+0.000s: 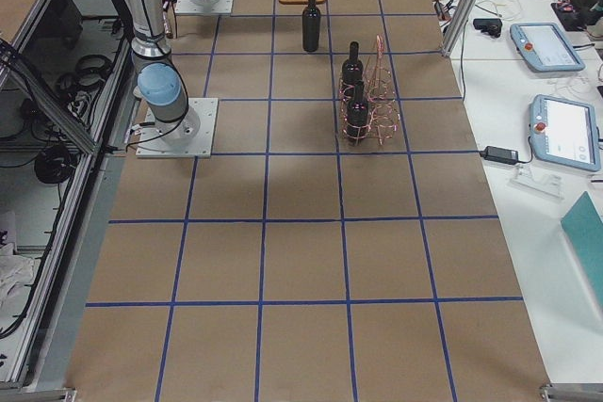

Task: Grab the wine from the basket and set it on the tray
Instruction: 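Raise the right gripper back above the rack while the left arm starts moving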

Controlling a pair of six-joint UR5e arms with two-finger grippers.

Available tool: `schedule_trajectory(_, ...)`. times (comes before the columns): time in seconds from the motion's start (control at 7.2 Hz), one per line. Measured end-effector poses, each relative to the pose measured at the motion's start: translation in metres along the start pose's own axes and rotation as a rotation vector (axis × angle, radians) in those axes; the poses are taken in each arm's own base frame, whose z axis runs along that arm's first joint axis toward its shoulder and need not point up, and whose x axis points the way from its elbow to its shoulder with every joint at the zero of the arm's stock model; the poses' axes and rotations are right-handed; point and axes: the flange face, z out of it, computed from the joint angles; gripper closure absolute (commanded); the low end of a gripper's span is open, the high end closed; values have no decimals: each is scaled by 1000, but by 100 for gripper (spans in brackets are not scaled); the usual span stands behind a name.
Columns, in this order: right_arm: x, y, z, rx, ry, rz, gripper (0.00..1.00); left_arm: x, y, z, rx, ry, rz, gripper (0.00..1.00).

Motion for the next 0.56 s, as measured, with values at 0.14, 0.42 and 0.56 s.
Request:
schedule_trajectory(0.14,48,-17,-25,22,-2,-50,1,0,0,0,0,0,0,0)
schedule_trajectory(0.42,137,-39,-60,51,17,-99,1,0,0,0,-1,0,0,0)
schedule_trajectory(0.56,167,-41,-68,44,24,-112,0,0,0,0,-1,0,0,0)
